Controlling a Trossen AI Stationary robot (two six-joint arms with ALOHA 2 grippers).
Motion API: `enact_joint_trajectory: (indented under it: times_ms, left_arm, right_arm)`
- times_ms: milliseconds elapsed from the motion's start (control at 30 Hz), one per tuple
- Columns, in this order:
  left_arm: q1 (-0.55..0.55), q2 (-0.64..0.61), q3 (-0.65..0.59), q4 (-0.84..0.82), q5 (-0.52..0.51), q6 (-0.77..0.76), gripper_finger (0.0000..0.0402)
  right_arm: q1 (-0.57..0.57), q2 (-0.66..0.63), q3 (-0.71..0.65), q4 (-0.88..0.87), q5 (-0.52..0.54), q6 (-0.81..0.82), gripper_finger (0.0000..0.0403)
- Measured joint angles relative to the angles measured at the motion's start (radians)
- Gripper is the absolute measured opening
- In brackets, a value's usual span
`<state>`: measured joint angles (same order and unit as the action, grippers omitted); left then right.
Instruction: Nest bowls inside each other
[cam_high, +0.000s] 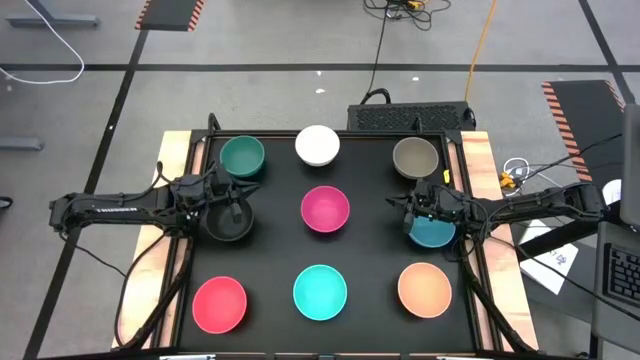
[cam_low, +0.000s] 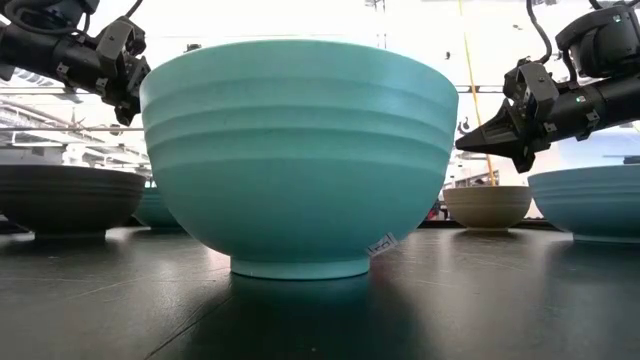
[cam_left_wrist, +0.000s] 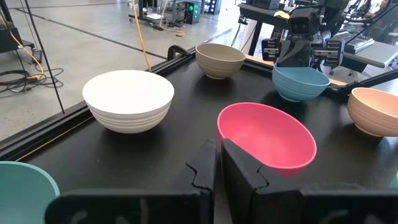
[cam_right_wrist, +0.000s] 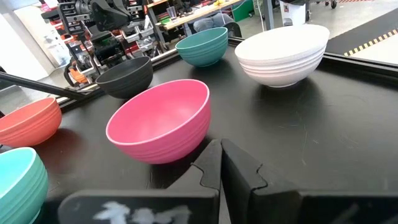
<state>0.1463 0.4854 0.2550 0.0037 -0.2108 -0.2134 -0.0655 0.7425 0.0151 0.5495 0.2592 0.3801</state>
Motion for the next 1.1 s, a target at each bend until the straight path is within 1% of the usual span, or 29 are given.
enact_joint_trajectory:
  times_ms: [400,633,1100]
  left_arm:
    - [0.0,0.0,0.0,0.001,0.0,-0.001,0.0026]
    - [0.0,0.0,0.0,0.0,0.013,-0.052,0.0026]
    - [0.0,0.0,0.0,-0.008,0.017,-0.044,0.0026]
  right_arm:
    - [0.0,0.0,0.0,0.0,0.0,0.0,0.0]
    - [0.0,0.0,0.0,0.0,0.0,0.0,0.0]
    - [0.0,0.0,0.0,0.0,0.0,0.0,0.0]
